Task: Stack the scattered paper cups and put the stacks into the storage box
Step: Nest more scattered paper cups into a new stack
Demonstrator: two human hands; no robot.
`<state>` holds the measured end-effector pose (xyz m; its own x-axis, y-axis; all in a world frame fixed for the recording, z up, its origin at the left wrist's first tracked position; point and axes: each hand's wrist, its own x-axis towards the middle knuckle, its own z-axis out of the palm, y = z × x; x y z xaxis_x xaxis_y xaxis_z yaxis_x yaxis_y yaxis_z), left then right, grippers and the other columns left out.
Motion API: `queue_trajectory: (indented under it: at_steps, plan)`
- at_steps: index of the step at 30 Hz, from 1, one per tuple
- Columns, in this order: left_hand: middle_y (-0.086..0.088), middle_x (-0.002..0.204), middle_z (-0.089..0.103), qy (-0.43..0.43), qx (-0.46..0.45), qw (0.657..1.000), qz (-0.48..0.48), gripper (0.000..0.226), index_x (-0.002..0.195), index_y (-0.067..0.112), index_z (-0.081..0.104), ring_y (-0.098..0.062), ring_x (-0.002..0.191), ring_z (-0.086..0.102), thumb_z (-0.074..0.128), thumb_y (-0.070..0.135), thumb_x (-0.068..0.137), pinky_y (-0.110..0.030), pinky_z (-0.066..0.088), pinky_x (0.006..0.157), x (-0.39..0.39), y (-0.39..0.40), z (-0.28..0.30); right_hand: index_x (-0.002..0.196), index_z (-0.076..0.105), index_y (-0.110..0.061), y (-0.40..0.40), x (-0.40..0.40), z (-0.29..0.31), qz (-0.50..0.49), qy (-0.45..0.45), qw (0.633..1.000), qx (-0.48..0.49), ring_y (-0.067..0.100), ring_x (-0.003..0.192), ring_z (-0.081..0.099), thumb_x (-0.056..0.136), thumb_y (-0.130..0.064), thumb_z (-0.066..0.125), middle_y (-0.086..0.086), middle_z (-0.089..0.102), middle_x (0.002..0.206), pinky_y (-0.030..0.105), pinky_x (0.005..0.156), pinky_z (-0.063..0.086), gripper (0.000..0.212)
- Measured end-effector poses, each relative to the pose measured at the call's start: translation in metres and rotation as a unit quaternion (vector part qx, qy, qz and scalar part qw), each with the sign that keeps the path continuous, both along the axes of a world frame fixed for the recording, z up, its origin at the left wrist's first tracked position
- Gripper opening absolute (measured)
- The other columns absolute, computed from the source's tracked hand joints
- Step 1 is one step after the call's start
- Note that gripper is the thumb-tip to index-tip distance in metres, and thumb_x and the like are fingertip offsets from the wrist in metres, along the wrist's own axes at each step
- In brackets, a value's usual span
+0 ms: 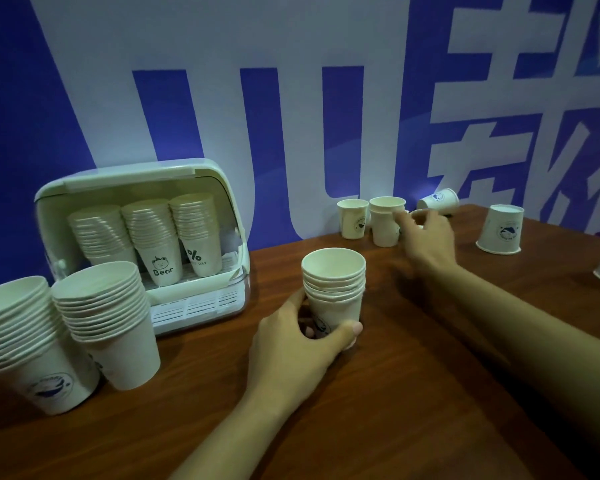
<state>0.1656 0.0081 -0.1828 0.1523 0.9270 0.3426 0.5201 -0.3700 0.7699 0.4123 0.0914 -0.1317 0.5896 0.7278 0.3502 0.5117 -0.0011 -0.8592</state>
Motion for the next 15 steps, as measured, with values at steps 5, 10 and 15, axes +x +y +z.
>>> queue_trajectory:
  at_steps: [5,10,15]
  plan:
    - [0.027,0.107,0.074,-0.019,-0.007,1.000,-0.005,0.078,0.126,0.048,0.066,0.003,0.095,0.069,0.073,0.084,0.057,-0.032,0.062,0.086,0.000,0.005,-0.004,0.146,0.046,-0.013,0.058,0.049,-0.016,-0.150,0.060,0.954,-0.251,0.036,0.130,0.038,0.065,-0.103,0.025,0.017,0.043,0.143,0.048,0.105,0.033,0.122]
    - [0.026,0.111,0.073,-0.028,-0.015,0.999,-0.012,0.088,0.131,0.046,0.065,0.001,0.100,0.069,0.069,0.086,0.053,-0.034,0.062,0.090,0.001,0.007,-0.003,0.135,0.055,-0.008,0.072,0.050,-0.024,-0.182,0.057,0.951,-0.245,0.033,0.125,0.044,0.076,-0.085,0.048,0.016,0.052,0.135,0.043,0.102,0.040,0.097]
    - [0.027,0.108,0.073,-0.023,-0.012,1.000,-0.010,0.083,0.128,0.048,0.064,0.003,0.097,0.068,0.069,0.086,0.055,-0.036,0.062,0.088,0.000,0.008,-0.003,0.114,0.067,-0.008,0.042,0.052,-0.021,-0.092,0.152,0.981,-0.077,0.026,0.090,0.068,0.073,-0.066,0.073,0.010,0.070,0.116,0.037,0.069,0.057,0.071]
